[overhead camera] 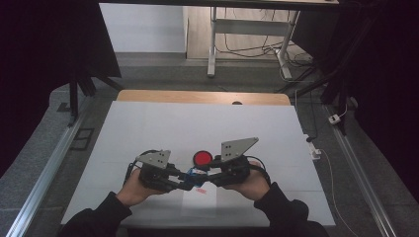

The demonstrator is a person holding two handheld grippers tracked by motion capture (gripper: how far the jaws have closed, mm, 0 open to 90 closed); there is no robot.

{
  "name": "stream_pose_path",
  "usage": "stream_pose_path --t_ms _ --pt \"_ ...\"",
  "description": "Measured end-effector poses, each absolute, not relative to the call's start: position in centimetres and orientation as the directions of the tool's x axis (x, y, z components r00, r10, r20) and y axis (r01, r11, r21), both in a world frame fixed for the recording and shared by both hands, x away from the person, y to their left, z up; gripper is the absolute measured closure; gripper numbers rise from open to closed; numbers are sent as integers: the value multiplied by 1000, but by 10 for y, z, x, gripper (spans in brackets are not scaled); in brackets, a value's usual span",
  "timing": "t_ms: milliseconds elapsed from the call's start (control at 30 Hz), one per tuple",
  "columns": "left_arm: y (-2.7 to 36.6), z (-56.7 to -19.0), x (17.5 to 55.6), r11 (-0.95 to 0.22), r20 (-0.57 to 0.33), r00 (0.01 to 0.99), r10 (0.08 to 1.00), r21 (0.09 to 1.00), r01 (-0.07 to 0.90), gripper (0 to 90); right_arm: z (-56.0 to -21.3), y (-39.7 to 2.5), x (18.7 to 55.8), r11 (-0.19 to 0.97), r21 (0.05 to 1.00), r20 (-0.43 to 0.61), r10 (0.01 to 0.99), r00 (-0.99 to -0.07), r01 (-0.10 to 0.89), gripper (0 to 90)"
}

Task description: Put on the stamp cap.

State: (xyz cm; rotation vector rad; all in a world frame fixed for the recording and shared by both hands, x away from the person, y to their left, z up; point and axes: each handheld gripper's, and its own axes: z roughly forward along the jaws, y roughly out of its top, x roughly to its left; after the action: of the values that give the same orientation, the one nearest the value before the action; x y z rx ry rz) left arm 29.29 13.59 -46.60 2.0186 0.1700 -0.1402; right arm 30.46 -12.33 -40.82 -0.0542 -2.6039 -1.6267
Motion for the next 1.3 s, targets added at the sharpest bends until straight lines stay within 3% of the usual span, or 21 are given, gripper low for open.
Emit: stream_pose_path --t_ms 133,367,1300 --pt "134 -465 290 -443 -143 988 51 884 151 690 -411 -123 307 429 898 117 -18 -993 98 701" --pt "134 -466 290 -449 -138 986 90 878 163 665 -410 -123 306 442 893 98 -3 -995 86 701" --pt "149 -466 277 -493 -145 939 313 820 291 376 -408 -129 306 454 887 62 64 -996 85 700"
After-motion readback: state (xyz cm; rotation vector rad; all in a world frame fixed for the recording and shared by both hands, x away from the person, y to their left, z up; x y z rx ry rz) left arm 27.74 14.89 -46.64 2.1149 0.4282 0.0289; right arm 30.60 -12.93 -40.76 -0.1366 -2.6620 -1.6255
